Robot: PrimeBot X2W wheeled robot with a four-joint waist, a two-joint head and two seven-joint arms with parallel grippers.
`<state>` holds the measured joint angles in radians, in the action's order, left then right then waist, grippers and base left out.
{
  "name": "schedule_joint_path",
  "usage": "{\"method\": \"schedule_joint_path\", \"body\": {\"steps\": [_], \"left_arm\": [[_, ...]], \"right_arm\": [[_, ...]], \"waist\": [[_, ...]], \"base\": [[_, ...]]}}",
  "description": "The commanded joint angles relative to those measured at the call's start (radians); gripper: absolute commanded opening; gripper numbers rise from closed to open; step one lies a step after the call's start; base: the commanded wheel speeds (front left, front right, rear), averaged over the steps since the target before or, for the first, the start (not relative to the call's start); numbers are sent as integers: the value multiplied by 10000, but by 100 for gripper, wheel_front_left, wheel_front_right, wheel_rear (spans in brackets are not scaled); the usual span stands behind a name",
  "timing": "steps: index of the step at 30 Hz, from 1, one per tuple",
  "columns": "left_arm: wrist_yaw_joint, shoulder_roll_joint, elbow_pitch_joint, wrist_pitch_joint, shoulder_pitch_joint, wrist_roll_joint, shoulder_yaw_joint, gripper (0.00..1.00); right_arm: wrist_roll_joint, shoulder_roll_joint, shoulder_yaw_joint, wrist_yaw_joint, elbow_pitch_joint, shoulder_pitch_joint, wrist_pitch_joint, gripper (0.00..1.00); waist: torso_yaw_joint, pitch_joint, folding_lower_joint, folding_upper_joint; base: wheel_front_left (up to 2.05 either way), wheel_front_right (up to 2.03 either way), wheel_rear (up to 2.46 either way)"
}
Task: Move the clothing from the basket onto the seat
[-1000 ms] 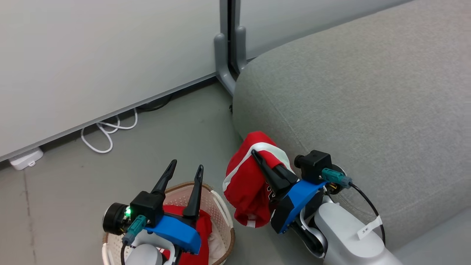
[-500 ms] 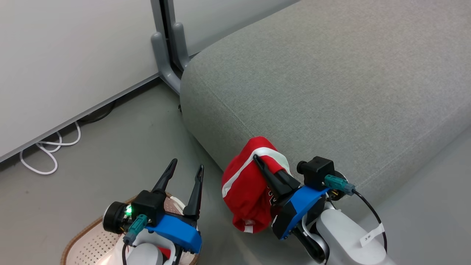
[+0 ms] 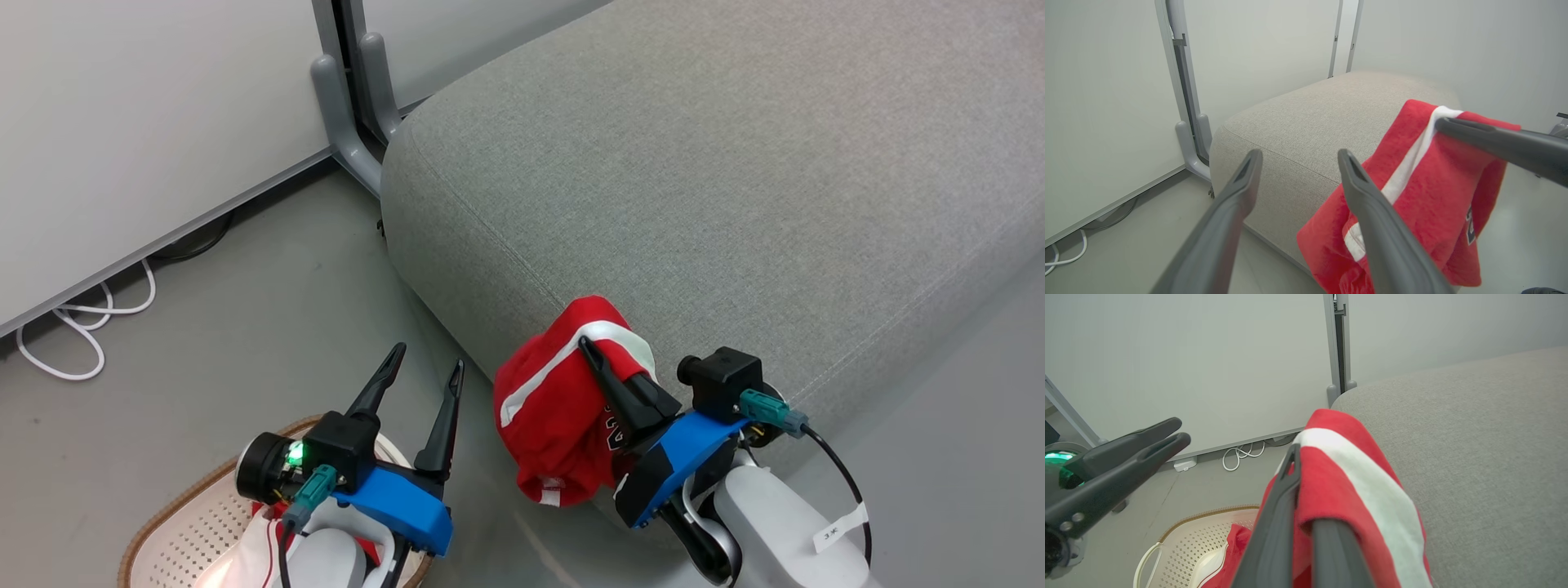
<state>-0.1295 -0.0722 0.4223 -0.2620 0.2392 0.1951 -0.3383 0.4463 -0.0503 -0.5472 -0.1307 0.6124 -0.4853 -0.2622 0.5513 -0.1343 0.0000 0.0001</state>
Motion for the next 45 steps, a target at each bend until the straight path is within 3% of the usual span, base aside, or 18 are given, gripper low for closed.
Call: {"method": "schedule_joint_path", "body": {"steps": [1,7,14,19,30,38,45], "left_arm": [[-4,-74,14,-45,156,32,-9,100],[-5,-120,-105,-45,65,-33,113,100],[-5,-234,-392,-45,-100,-239,293,100],[-5,-475,-668,-45,341,-456,107,100],[-4,-1264,-1768,-46,1182,-599,-444,100],[2,-1738,-2732,110,1589,-753,-656,100],[74,-1946,-3308,207,1602,-720,-656,100]], "right_arm": [[-54,0,15,-1,-62,80,-40,0],[-151,0,36,-1,115,-551,-40,0],[-298,-66,633,-1,1135,-2083,27,0],[-147,-747,1217,-1,1681,-3588,73,0],[80,-3349,3384,-1,2174,-6231,15,0],[-221,-4176,5343,-1,2581,-5879,-35,0],[-570,-3641,6745,-1,3381,-5155,-36,0]], "waist": [[-3,-15,0,-1],[6,-156,0,-1],[26,-678,0,-1],[-395,-1562,0,-1],[-1541,-3581,0,-1],[-2249,-4773,0,-1],[-2571,-5361,0,-1]], "base": [[0,0,0],[0,0,0],[0,0,0],[0,0,0],[0,0,0],[0,0,0],[0,0,0]]}}
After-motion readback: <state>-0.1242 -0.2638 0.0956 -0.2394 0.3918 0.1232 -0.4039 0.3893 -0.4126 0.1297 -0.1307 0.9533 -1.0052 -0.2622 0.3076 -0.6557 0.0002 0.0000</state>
